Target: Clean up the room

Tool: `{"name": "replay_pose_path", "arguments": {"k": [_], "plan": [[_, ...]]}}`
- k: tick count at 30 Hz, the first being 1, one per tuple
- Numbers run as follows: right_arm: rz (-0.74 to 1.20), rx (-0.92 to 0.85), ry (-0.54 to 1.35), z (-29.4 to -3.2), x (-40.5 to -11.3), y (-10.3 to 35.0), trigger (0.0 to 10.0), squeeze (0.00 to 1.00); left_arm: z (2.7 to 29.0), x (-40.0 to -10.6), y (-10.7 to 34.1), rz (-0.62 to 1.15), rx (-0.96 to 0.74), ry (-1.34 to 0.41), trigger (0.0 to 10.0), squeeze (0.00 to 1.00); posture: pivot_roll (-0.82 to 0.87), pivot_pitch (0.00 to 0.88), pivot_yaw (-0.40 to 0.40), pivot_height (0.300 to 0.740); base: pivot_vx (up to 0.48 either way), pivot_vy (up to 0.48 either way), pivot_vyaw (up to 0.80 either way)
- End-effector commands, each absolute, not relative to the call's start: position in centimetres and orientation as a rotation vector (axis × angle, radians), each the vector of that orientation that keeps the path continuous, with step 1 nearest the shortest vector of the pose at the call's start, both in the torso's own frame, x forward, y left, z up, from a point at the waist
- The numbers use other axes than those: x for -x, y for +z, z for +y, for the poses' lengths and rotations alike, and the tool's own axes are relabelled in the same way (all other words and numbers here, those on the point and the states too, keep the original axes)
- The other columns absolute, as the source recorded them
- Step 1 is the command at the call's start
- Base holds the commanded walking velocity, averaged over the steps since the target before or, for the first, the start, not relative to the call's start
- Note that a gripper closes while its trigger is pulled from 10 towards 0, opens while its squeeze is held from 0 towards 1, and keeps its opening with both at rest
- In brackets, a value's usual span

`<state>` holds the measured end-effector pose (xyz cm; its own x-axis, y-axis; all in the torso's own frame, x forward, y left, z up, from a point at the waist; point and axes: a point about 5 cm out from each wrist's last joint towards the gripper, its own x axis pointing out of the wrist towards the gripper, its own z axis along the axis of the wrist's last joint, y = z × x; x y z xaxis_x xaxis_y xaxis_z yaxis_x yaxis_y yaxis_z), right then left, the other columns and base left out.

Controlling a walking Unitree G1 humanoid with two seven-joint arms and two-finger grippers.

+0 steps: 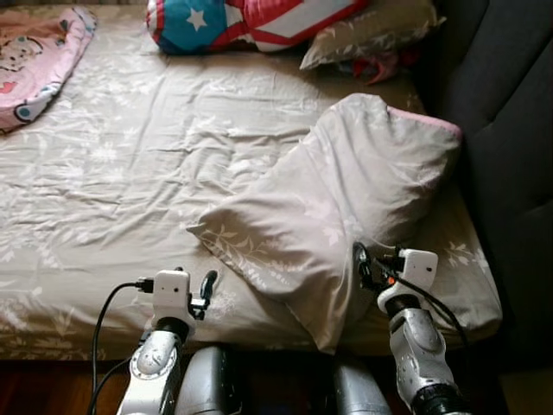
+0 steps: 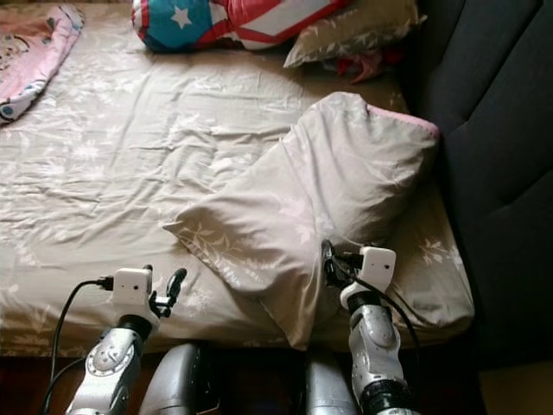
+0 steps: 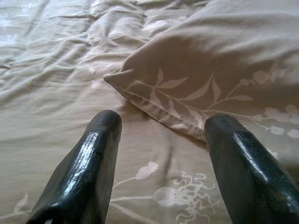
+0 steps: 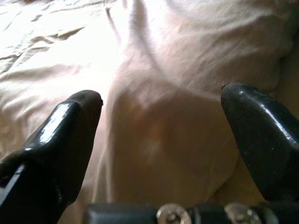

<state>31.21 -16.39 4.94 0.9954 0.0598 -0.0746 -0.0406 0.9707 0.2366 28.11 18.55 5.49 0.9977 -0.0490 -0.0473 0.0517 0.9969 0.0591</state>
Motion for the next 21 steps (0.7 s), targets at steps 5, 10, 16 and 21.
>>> {"name": "replay_pose_path", "arguments": {"k": [5, 10, 16, 21], "plan": [[0.192, -0.282, 0.054, -16.5, -31.7, 4.2, 10.0, 1.0, 18.8, -27.6, 4.8, 0.081, -0.051, -0.043, 10.0, 0.0, -0.07, 0.236, -0.008, 0.625, 0.0, 0.0, 0.0], [0.229, -0.311, 0.057, -16.3, -32.5, 4.4, 10.0, 1.0, 18.9, -27.6, 4.9, 0.08, -0.055, -0.041, 10.0, 0.0, -0.06, 0.24, -0.005, 0.625, 0.0, 0.0, 0.0], [0.2, -0.302, 0.035, -16.5, -34.5, 6.5, 10.0, 1.0, 19.2, -27.4, 4.9, 0.078, -0.06, -0.037, 10.0, 0.0, -0.05, 0.249, 0.004, 0.625, 0.0, 0.0, 0.0], [0.271, -0.297, 0.027, -16.0, -35.2, 6.7, 10.0, 1.0, 19.4, -27.4, 5.1, 0.08, -0.068, -0.039, 10.0, 0.0, -0.04, 0.255, 0.009, 0.625, 0.0, 0.0, 0.0]]}}
